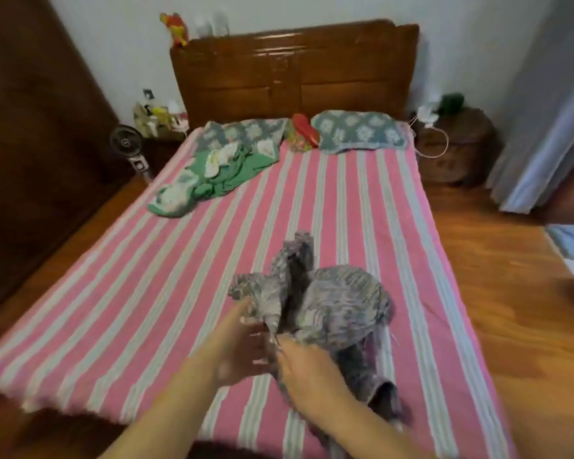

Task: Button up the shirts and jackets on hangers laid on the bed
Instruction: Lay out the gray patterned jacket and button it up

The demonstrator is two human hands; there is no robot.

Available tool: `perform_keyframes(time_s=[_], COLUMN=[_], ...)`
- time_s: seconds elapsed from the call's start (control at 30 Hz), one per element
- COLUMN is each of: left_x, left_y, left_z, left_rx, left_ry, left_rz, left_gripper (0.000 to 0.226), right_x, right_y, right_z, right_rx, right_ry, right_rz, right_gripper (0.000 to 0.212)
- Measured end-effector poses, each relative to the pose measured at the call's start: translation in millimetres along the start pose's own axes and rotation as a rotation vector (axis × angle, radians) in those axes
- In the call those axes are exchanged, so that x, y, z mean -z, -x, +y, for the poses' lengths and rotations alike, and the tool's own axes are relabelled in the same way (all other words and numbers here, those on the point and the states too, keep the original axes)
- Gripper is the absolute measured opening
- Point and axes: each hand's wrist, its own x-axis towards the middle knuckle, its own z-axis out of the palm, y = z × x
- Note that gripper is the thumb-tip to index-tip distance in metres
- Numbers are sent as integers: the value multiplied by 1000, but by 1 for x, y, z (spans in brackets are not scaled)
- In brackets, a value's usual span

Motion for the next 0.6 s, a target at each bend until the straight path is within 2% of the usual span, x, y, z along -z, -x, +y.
perform_keyframes(time_s=[0.07,0.13,0.2,0.23,0.3,0.33,0.4,0.5,0.6], left_x=[13,33,57,71,96,106,119,141,157], left_y=[-26,-44,-45,-43,-26,-14,18,64,122], left_z=[-42,-70,-72,-70,-49,-30,24,122,209], left_rx=[19,-33,-48,-73,-191,-272,-438,-771,-1029], left_ry=[-51,-95,6,28,-147,-284,-551,-951,-1151], left_rz=[141,303,386,439,520,502,426,390,369], left_gripper=[35,12,16,19,26,25,9,29,39], right_x=[-54,-84,-92,-87,-68,-53,-15,58,106], right_y=[-2,0,-9,-18,-48,-69,-116,-181,-227], right_z=[4,7,11,11,6,3,-10,-54,-117], right_rx=[16,-6,-29,-16,-41,-75,-90,49,203], right_ry=[20,-81,-250,-302,-386,-426,-396,-186,57], right_rz=[-299,-591,-825,-878,-824,-738,-514,-229,-141], right_gripper=[30,37,48,50,44,41,34,41,61])
